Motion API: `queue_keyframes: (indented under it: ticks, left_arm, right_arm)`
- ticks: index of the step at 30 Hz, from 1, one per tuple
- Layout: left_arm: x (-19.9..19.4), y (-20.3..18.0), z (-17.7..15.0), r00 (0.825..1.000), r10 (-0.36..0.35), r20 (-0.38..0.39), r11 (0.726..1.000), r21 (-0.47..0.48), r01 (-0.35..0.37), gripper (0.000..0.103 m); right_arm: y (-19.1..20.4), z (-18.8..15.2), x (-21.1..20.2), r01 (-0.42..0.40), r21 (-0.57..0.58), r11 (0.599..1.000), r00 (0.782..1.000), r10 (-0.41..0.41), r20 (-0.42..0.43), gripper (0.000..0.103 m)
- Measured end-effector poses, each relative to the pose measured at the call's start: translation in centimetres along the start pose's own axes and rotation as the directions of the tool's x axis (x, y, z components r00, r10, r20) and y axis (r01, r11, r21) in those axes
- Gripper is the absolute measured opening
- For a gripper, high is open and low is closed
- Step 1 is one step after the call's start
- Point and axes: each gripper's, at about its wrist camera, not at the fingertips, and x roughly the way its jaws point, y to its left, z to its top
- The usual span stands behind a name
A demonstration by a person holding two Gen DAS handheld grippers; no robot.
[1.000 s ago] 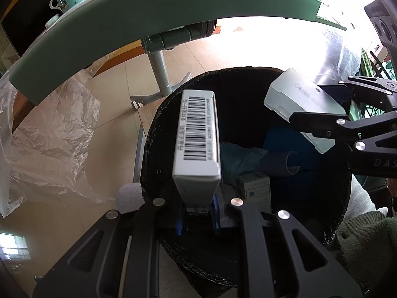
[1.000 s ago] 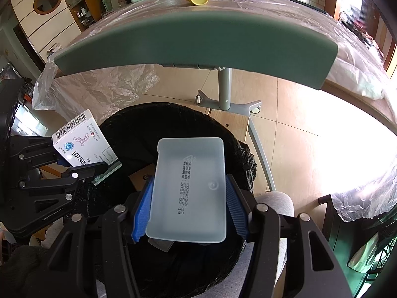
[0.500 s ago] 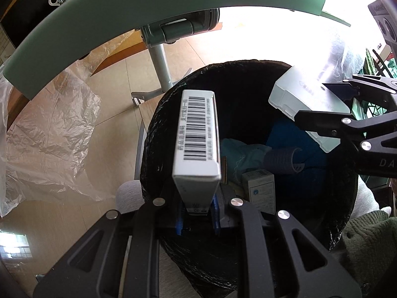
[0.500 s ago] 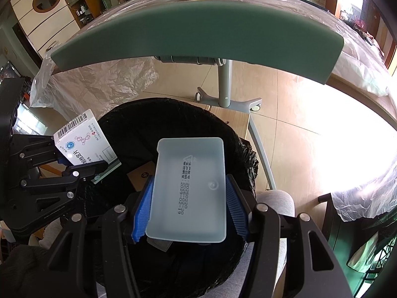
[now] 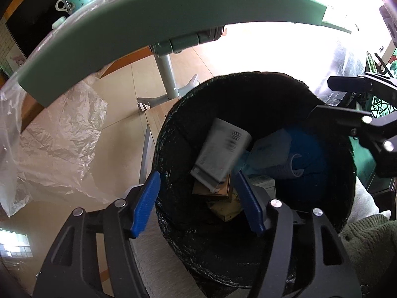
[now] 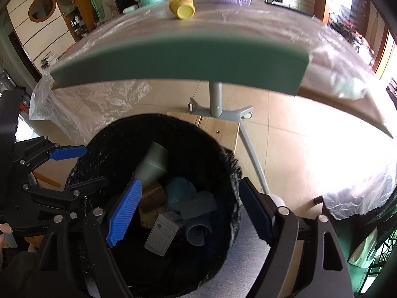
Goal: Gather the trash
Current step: 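Move both grippers back over the table toward the yellow cup, then grasp the yellow cup with the left gripper while the right grasps the lavender roller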
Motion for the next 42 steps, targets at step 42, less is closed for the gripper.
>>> queue_keyframes:
  ticks: [42]
  left_arm:
    - [-1.0,2.2,22.2,0.975,-0.166,0.149,0.935,0.338,0.108,0.073]
  right_arm:
    - [-6.2,30.6,8.2,0.165,-0.137,0.977,0.982,-0.149,0.119,0.095]
